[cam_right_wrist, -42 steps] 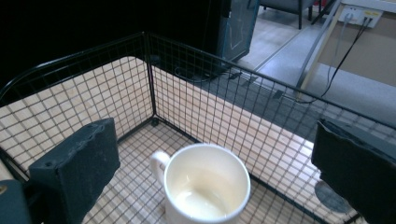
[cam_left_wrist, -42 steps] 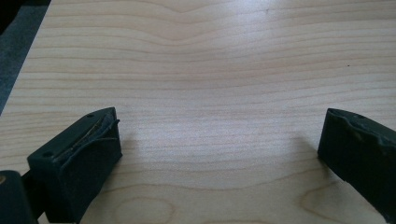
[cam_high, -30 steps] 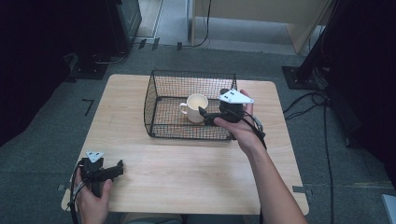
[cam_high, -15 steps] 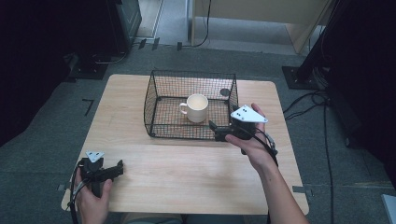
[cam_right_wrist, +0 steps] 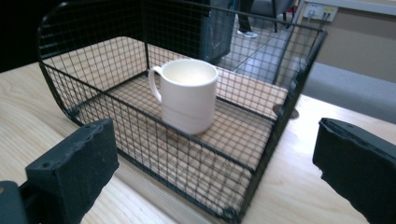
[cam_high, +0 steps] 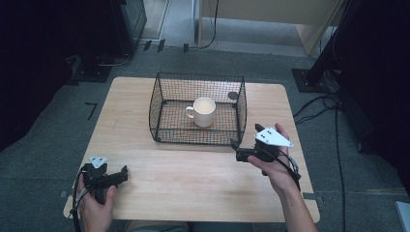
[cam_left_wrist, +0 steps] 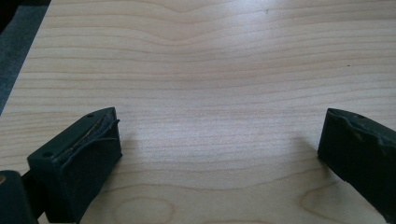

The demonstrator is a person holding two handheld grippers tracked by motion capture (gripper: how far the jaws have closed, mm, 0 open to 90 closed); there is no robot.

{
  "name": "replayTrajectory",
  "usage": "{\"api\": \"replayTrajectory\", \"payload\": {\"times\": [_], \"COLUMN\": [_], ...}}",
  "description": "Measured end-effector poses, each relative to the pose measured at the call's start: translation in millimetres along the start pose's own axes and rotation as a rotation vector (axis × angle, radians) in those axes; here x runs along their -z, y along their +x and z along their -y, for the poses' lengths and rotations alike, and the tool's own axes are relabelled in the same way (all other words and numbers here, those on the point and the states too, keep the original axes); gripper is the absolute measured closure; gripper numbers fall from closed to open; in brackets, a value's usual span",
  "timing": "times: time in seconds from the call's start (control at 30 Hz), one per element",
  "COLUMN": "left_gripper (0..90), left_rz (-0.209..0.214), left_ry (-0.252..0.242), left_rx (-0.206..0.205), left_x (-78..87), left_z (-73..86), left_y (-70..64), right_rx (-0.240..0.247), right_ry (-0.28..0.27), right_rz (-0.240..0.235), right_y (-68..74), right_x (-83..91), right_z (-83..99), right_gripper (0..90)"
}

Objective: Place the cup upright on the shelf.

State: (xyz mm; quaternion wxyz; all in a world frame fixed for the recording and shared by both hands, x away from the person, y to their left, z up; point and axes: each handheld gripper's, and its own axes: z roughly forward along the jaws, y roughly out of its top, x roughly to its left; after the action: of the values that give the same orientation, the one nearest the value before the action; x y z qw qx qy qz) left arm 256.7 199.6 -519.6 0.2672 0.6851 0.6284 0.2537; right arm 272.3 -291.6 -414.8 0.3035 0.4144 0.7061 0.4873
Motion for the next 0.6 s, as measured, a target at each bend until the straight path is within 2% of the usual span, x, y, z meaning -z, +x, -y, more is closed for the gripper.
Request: {"api": "replayTrajectory", "payload": {"times": [0.27,0.6], "left_gripper": [0.0,0.0], "left_rz": [0.000,0.000], "left_ry": [0.000,0.000], "left_rx": [0.000,-0.001], "left_x": [0.0,0.0], "left_z": [0.0,0.0], "left_y": [0.0,0.0], "right_rx": [-0.027,-0.084], "right_ry": [0.010,0.042], "right_rz": [0.044,0.088], "right_y": [-13.3,-29.2], "right_x": [19.1,37.6], "right_z": [25.4,62.7], "right_gripper": [0.0,0.0]}}
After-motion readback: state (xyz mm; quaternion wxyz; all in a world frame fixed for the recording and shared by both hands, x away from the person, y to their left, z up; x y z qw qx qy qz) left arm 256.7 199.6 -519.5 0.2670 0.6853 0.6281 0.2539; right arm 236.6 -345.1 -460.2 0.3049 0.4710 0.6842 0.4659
